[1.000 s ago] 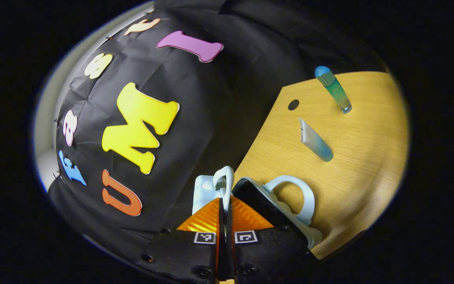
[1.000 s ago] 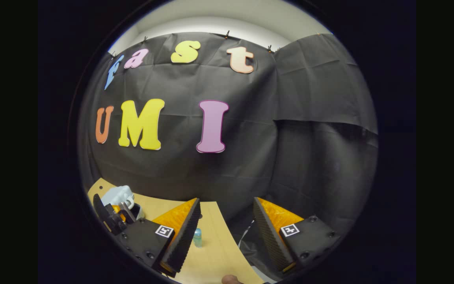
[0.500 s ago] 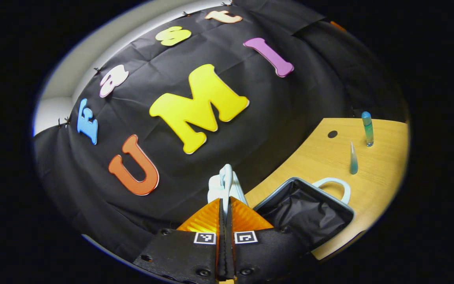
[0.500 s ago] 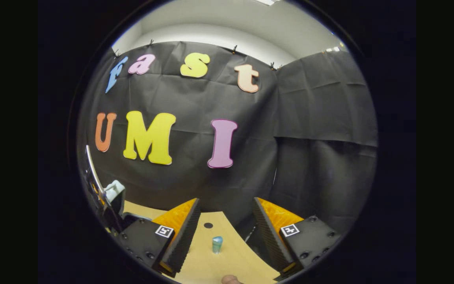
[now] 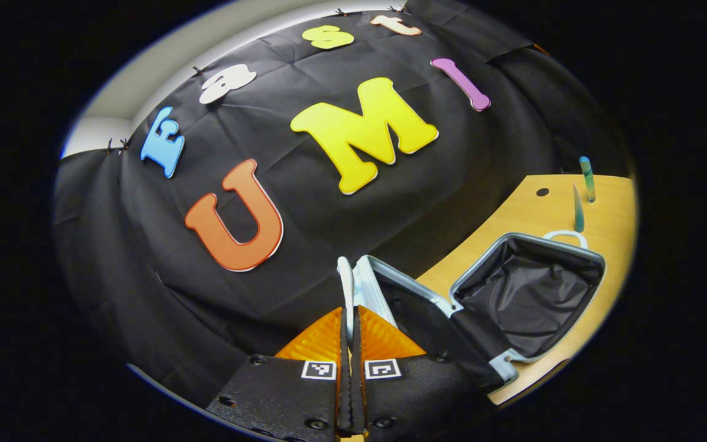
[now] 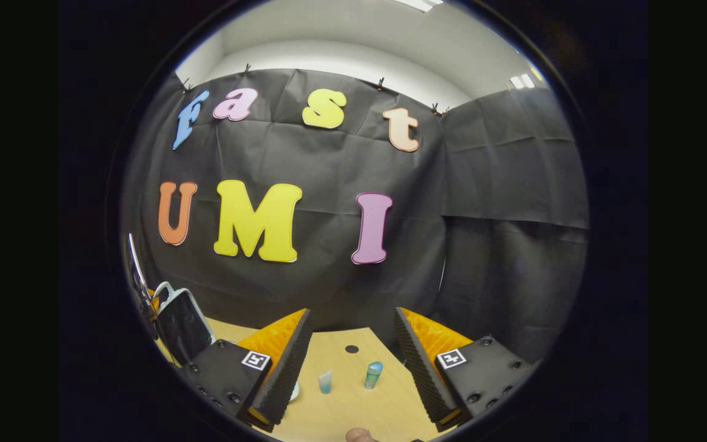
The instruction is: First open the suitcase, pack the skin care products into it, and then close the suitcase.
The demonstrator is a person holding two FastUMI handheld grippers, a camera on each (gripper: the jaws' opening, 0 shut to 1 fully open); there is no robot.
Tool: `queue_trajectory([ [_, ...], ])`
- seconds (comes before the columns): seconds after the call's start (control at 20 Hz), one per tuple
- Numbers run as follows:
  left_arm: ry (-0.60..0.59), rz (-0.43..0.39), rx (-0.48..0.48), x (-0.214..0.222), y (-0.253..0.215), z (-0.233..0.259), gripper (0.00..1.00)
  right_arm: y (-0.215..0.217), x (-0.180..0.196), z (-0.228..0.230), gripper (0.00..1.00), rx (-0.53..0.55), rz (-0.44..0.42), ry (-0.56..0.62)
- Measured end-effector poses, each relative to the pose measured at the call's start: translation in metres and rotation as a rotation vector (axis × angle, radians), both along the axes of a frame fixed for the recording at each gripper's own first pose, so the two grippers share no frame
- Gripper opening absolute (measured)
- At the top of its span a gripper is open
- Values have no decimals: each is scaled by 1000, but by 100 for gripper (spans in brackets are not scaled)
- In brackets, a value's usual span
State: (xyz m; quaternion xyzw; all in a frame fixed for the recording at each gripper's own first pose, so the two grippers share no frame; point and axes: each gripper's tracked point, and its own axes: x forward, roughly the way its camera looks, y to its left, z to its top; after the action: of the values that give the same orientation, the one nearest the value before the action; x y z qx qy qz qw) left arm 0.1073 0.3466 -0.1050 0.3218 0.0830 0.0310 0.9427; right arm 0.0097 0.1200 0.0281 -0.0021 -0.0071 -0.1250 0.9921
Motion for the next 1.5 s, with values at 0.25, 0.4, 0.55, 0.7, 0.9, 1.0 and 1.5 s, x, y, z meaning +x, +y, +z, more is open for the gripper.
queue_trajectory([
  [0.25,71,65,-91,8,64,-44,3,3,-7,-6,80,-10,-23,26],
  [0.4,174,130,-148,-4,96,-92,3,6,-8,-13,80,-30,-16,43],
  [0.55,257,180,-237,-11,111,-136,3,14,-6,-20,80,-39,-1,64],
  [0.7,294,207,-355,-15,118,-168,3,23,0,-31,80,-27,18,92],
  [0.9,327,228,-458,-22,121,-193,8,29,3,-38,80,-17,33,111],
  [1.0,324,252,-482,-27,124,-193,19,28,6,-39,80,-27,40,103],
  [1.5,167,77,-553,-41,-17,-79,91,-37,32,-57,80,-33,69,92],
])
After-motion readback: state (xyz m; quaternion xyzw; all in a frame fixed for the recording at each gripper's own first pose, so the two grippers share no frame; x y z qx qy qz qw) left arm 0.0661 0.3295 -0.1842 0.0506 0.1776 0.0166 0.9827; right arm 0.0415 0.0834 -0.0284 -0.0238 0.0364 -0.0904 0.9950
